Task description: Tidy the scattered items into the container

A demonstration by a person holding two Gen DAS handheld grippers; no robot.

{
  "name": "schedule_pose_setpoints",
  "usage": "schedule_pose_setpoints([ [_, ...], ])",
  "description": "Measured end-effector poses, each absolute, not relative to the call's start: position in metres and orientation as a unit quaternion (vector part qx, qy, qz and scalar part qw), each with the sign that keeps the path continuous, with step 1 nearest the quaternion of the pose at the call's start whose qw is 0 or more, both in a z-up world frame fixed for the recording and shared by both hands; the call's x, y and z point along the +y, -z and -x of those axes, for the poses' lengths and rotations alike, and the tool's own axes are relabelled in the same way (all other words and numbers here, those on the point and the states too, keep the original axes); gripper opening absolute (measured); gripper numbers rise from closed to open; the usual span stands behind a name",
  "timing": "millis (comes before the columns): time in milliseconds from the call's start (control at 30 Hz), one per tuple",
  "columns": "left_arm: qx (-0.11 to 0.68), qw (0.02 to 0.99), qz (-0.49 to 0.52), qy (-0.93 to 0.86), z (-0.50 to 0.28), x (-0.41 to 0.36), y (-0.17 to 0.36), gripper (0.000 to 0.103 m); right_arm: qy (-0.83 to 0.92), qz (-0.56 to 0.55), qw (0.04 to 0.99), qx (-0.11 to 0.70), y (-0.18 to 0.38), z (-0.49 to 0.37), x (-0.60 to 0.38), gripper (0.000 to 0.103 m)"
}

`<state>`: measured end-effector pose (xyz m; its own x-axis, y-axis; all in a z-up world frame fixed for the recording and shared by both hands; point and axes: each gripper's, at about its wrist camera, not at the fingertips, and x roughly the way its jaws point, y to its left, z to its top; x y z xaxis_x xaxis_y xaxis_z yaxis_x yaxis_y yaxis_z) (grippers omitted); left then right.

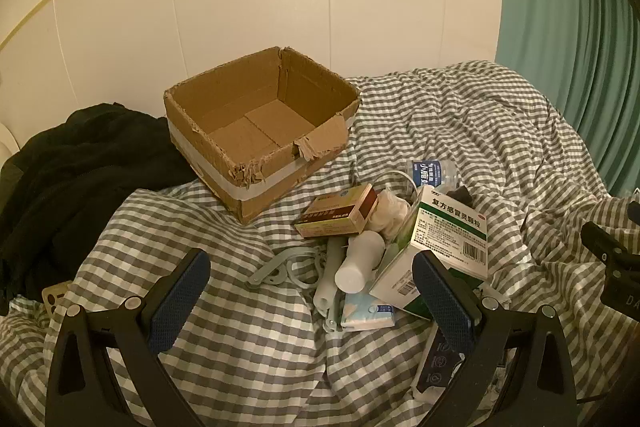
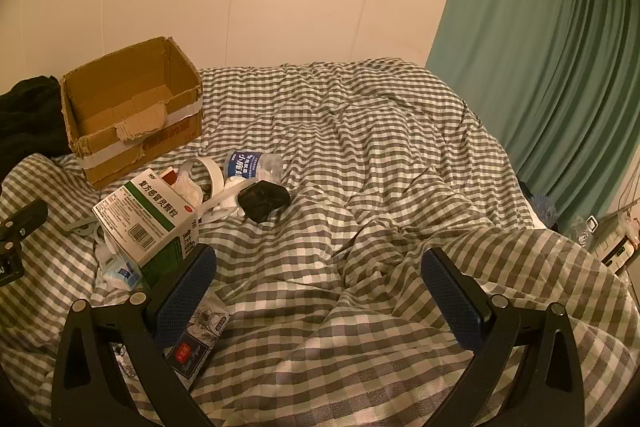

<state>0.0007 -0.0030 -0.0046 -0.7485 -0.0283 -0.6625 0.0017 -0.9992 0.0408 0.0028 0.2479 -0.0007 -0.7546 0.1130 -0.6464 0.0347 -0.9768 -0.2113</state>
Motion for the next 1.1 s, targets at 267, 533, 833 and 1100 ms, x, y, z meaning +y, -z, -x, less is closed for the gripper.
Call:
schedule_pose_setpoints([
  [267, -0.018, 0.007, -0.355, 0.935, 0.0, -0.0026, 0.0044, 0.103, -0.931, 0.35, 0.021, -0.106, 0.0007, -0.0022, 0.2479, 0.103],
  [533, -0.018, 0.007, -0.355, 0.935, -0.0001, -0.0022, 0.0045, 0.103, -0.93, 0.351, 0.021, -0.106, 0.0002, -0.0024, 0.2479, 0.103],
  [833, -0.021, -0.002, -0.357, 0.934, 0.0002, 0.0025, 0.0041, 0.103, -0.93, 0.352, 0.02, -0.105, 0.0005, -0.0026, 0.2479, 0.103],
  [1100, -0.024, -0.014, -0.366, 0.93, 0.0026, 0.0062, 0.0074, 0.103, -0.93, 0.352, 0.022, -0.103, -0.0013, -0.0019, 0.2466, 0.103],
])
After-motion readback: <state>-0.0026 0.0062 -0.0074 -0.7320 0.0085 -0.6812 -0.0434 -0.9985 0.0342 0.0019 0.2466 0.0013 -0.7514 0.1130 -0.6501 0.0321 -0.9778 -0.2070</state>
